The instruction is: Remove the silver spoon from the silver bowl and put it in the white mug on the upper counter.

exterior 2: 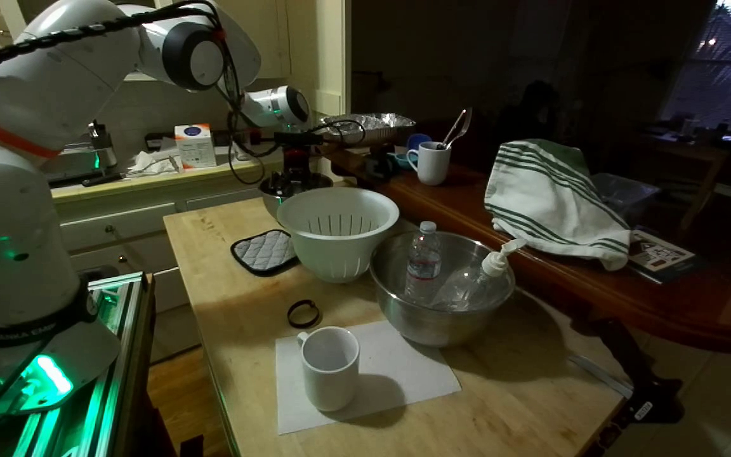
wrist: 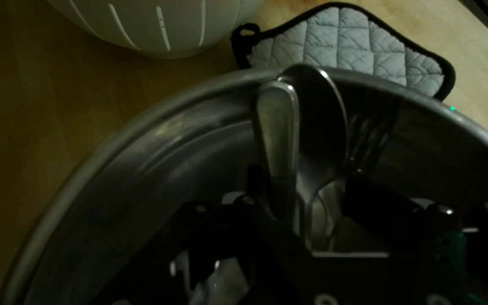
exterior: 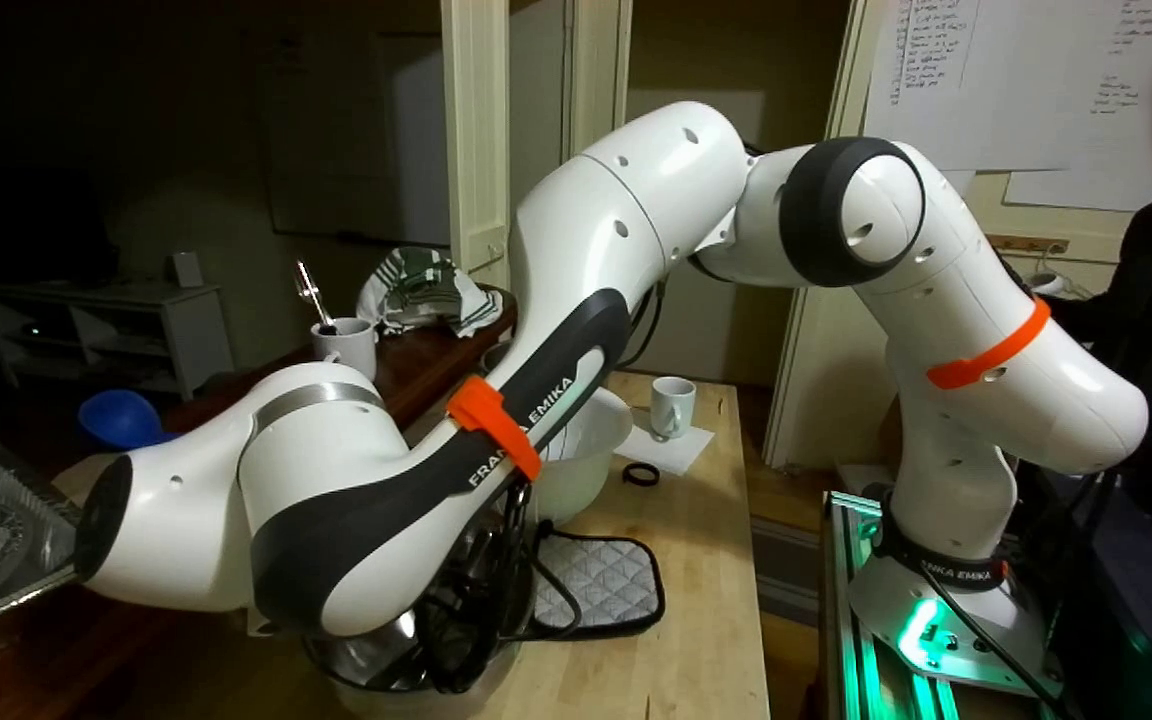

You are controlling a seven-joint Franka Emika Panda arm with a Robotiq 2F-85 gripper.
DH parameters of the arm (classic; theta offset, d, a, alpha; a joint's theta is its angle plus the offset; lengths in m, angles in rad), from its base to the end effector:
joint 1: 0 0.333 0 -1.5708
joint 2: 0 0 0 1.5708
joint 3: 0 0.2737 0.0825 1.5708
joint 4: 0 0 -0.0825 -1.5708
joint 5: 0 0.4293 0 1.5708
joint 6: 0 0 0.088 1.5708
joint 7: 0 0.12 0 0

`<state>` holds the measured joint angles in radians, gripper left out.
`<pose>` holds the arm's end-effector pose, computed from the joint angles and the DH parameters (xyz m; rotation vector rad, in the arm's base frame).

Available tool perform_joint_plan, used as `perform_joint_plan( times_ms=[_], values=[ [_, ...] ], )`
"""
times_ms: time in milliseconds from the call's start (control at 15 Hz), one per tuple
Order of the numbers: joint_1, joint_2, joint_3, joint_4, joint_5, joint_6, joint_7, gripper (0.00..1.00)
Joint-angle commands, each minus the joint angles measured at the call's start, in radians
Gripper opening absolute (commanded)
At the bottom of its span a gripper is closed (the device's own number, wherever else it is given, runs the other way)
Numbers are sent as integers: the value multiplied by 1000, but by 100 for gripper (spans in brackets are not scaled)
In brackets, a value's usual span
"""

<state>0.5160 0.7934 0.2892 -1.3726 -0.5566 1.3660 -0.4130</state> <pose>0.5094 0.3972 0.1663 1.9870 1.5515 -0.8976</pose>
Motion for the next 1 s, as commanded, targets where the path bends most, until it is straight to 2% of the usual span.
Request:
perform_joint_plan(
  times_ms=[0,200,333,400,533,933],
  values=[
    [5,11,-3,11,38,-40,25,21],
    [6,-21,-3,-6,67,-75,61,1],
    [11,-60,-2,-26,77,-94,111,4],
    [13,-77,-3,-32,78,-107,132,0],
    [17,-124,0,-46,82,-140,174,1],
    [12,-189,1,1,48,-291,137,1]
  ],
)
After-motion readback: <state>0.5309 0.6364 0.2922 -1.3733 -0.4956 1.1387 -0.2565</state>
